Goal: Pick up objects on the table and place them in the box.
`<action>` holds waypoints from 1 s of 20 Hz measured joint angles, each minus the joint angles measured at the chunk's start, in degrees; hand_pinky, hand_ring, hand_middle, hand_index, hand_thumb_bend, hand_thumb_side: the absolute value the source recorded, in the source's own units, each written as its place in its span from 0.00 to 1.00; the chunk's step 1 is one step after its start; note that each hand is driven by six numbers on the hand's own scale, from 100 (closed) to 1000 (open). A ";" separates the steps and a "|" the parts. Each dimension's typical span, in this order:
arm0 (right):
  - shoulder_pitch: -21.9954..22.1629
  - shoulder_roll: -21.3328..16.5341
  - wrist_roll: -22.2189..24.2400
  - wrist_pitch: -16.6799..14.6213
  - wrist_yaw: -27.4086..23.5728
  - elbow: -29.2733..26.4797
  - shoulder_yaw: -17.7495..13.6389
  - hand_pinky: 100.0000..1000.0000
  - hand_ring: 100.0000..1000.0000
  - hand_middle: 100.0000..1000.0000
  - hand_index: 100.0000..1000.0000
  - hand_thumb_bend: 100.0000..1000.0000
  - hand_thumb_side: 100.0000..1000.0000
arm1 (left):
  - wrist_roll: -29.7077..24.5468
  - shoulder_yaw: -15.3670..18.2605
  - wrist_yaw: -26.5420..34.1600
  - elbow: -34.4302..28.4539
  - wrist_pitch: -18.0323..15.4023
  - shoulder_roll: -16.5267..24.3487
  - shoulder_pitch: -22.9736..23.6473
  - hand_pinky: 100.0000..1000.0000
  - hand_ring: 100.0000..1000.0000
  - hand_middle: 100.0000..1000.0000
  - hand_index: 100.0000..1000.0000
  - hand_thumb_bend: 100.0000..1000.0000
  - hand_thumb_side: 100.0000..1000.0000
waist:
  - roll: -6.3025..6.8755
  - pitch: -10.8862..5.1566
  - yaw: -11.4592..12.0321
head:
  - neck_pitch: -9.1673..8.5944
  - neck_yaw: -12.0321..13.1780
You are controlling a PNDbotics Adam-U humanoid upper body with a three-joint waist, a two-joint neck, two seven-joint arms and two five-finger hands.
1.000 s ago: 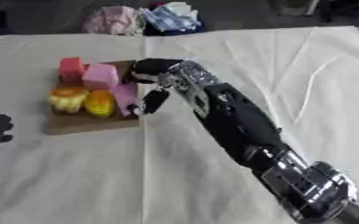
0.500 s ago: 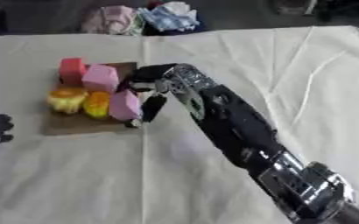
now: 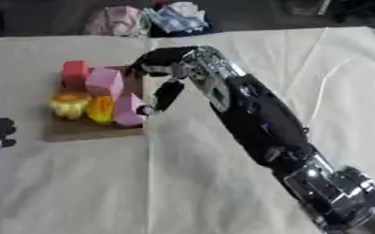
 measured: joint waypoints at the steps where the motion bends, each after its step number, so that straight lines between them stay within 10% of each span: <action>1: 1.81 -1.02 -1.65 0.99 -2.53 -2.16 -0.96 0.82 0.78 0.71 0.90 0.15 0.45 | 0.09 0.15 -0.01 0.00 0.05 0.01 0.03 0.73 0.76 0.68 0.72 0.12 0.52 | 0.00 0.00 -0.22 | 0.01 0.30; 12: 24.35 -6.11 -23.49 11.46 -26.04 -26.21 -11.83 0.67 0.65 0.57 0.78 0.00 0.39 | 0.99 0.87 -0.46 0.00 0.12 0.06 0.11 0.73 0.76 0.68 0.72 0.12 0.51 | 0.00 -0.09 -3.12 | 0.47 2.82; 20: 35.60 -2.11 -35.15 10.08 -35.29 -31.86 -15.51 0.63 0.61 0.54 0.75 0.00 0.37 | 1.63 1.40 -0.50 0.00 0.21 0.27 0.22 0.73 0.76 0.68 0.72 0.12 0.51 | 0.00 -0.36 -4.13 | 0.48 3.54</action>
